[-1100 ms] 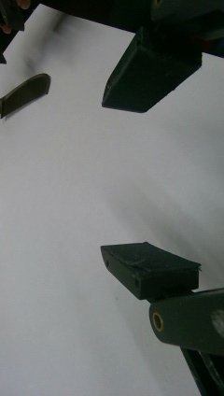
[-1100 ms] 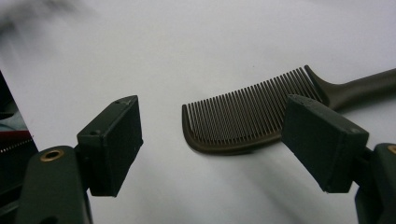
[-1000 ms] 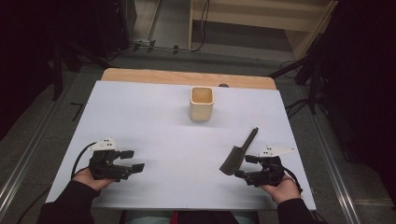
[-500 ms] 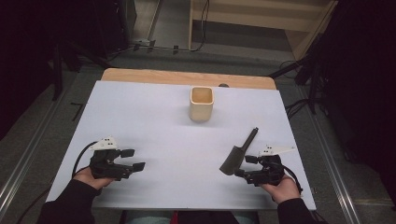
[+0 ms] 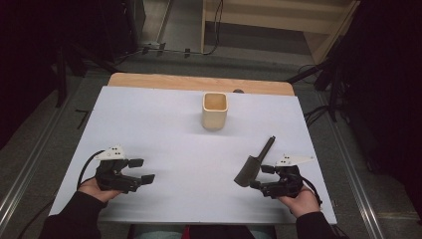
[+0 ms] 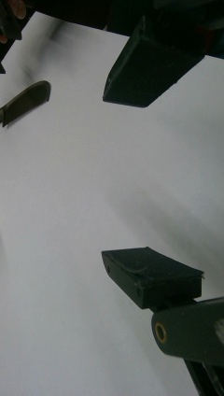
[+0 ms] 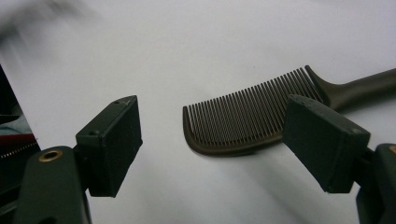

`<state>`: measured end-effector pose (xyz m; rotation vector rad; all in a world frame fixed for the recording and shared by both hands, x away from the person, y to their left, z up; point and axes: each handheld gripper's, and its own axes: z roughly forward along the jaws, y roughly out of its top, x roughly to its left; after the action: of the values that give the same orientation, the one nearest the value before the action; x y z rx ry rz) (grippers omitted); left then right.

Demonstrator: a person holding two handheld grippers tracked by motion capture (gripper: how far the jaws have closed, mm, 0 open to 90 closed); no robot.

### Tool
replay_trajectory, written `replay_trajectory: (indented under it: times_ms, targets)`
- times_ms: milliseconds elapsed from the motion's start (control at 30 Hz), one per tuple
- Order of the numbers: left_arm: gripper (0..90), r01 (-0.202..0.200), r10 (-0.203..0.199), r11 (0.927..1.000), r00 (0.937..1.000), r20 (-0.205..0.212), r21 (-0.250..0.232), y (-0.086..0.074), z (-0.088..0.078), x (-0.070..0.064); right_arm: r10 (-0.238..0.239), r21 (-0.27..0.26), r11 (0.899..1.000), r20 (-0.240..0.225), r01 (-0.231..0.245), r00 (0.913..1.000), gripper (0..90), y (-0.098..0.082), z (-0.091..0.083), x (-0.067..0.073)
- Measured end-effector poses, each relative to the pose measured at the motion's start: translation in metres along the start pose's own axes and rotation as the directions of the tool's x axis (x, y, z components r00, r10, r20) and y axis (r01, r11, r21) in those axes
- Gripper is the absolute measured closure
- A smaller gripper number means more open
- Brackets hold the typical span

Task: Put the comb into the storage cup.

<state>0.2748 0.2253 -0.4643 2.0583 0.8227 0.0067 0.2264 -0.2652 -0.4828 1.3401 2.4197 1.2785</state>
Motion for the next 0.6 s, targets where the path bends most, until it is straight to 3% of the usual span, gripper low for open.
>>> replay_trajectory:
  times_ms: [100, 600]
  targets:
    - [14.0, 0.013, -0.013, 0.9999, 0.9999, 0.010, 0.010, 0.0008, 0.0004, 0.0011, -0.001, -0.003, 1.000, -0.001, 0.001, 1.0000, 17.3, 0.0003, 0.0000, 0.0000]
    - [14.6, 0.001, 0.000, 0.9996, 1.0000, -0.002, 0.027, 0.0014, 0.0012, 0.0000, 0.003, 0.008, 1.000, -0.009, -0.003, 1.0000, 17.3, 0.0001, 0.0002, -0.0002]
